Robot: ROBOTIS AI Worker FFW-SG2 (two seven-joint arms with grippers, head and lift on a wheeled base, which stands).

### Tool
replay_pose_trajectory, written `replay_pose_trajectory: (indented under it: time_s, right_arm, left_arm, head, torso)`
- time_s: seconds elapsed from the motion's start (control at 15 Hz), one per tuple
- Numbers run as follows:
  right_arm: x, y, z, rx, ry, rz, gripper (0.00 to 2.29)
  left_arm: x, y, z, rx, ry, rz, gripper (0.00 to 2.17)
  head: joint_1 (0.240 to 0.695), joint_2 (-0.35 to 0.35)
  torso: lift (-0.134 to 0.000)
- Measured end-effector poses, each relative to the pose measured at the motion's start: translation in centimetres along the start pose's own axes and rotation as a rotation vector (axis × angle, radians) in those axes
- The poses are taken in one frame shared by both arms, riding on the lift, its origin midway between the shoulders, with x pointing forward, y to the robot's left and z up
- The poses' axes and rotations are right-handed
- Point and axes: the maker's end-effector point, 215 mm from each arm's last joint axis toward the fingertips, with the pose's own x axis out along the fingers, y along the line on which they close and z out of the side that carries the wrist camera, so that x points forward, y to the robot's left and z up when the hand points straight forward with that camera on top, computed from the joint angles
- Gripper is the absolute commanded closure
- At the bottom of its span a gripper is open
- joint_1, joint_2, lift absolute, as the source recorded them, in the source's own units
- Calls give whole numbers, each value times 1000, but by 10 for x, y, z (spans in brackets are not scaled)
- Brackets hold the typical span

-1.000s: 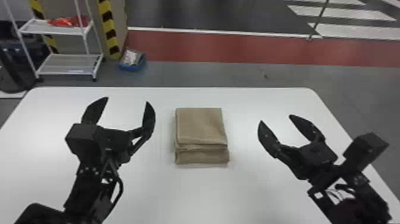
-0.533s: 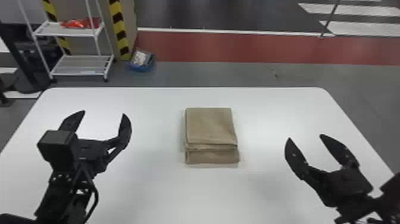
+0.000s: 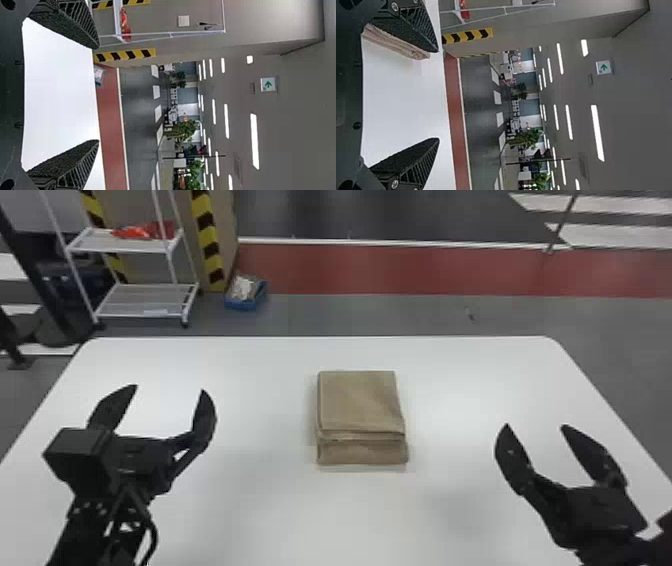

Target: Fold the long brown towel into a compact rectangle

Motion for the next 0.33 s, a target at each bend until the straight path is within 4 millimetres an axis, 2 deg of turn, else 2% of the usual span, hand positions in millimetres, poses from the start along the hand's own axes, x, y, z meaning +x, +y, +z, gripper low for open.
replay_pose_trajectory:
  time_s: [0.33]
  right_arm:
    - [-1, -3, 5, -2, -12, -31, 117]
  left_arm:
    - [-2, 1, 3, -5, -5, 2, 39]
  head:
    - [695, -47]
  torso:
    - [-128]
